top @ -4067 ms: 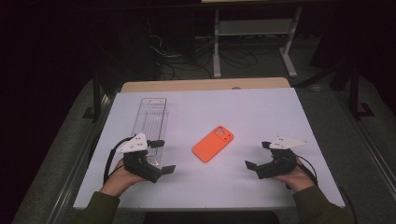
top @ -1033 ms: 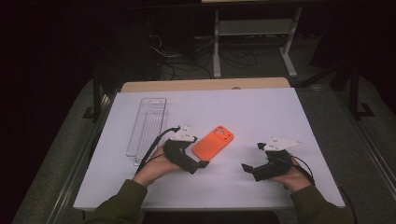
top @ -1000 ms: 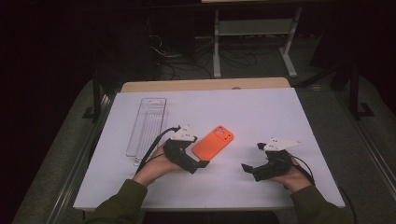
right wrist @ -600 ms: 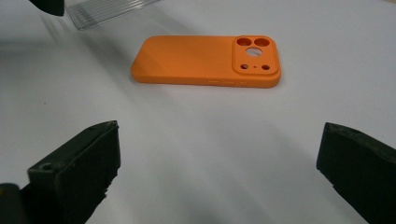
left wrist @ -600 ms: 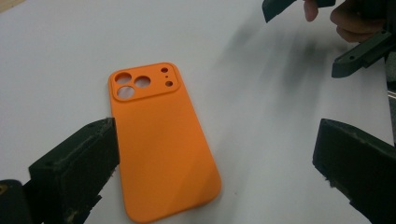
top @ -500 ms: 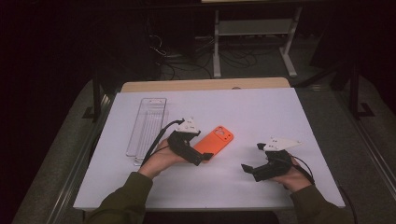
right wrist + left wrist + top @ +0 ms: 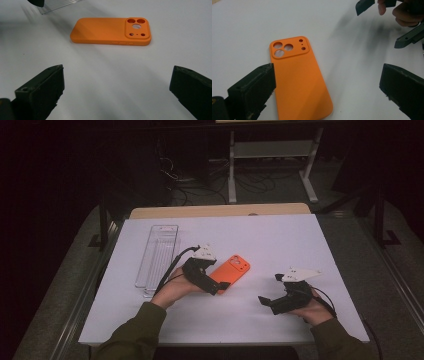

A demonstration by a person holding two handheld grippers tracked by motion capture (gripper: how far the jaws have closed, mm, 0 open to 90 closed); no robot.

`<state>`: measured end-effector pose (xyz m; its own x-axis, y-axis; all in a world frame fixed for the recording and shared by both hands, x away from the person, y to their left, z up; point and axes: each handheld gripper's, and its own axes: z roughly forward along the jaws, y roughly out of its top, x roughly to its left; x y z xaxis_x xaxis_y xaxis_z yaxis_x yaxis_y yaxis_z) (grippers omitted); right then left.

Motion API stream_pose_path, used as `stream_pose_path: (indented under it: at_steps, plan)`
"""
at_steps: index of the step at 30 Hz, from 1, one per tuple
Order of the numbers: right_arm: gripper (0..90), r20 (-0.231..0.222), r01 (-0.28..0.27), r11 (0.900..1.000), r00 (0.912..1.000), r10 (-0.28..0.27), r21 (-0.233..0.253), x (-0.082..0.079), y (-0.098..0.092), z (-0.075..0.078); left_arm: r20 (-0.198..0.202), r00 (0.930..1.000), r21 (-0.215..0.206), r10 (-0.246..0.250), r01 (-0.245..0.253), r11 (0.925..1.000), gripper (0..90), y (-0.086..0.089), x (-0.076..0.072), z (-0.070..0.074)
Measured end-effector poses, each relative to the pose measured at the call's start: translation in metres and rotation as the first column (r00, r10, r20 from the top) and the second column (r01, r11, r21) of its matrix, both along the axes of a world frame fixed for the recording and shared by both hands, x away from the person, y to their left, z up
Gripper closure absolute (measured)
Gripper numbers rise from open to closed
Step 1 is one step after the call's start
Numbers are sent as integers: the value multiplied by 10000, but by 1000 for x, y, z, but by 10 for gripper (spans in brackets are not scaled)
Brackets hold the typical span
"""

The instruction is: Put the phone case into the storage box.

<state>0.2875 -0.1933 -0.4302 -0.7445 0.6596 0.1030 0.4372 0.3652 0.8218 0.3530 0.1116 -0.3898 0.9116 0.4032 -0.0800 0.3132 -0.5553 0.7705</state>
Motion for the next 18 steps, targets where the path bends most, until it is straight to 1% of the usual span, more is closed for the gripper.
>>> stream_pose_path:
  at_steps: [2, 4, 7, 8, 9, 11, 13, 18]
  plan:
    - [0, 5, -2, 10000, 10000, 2, 5, 0, 0, 0, 10, 10000, -12, 52, -52, 10000, 2, -1, 0, 0]
    - [0, 25, 21, 10000, 10000, -21, 13, 0, 0, 0, -77, 9999, 12, 71, -71, 10000, 2, -1, 0, -1]
    - [0, 8, 24, 10000, 10000, -23, -14, 0, 0, 0, -29, 9999, 41, 109, -109, 9999, 2, 0, 2, 1]
    - [0, 10, 12, 10000, 10000, -11, -15, 0, 0, 0, -61, 9998, -56, 163, -163, 9999, 2, -1, 2, 1]
    - [0, 59, -24, 10000, 10000, 24, -37, 1, 0, 0, -8, 9999, -30, 163, -163, 9999, 2, 0, 3, 1]
    - [0, 69, -40, 10000, 10000, 40, -36, 0, 1, 0, -51, 9998, 15, 200, -200, 9998, 2, -1, 5, 1]
    - [0, 65, -25, 10000, 10000, 25, -17, 0, 0, 0, 18, 9996, 102, 296, -297, 9995, 2, -2, 7, 2]
    - [0, 26, 23, 10000, 10000, -23, -2, 0, -1, 0, -4, 9981, 153, 608, -608, 9980, 2, -8, 11, 6]
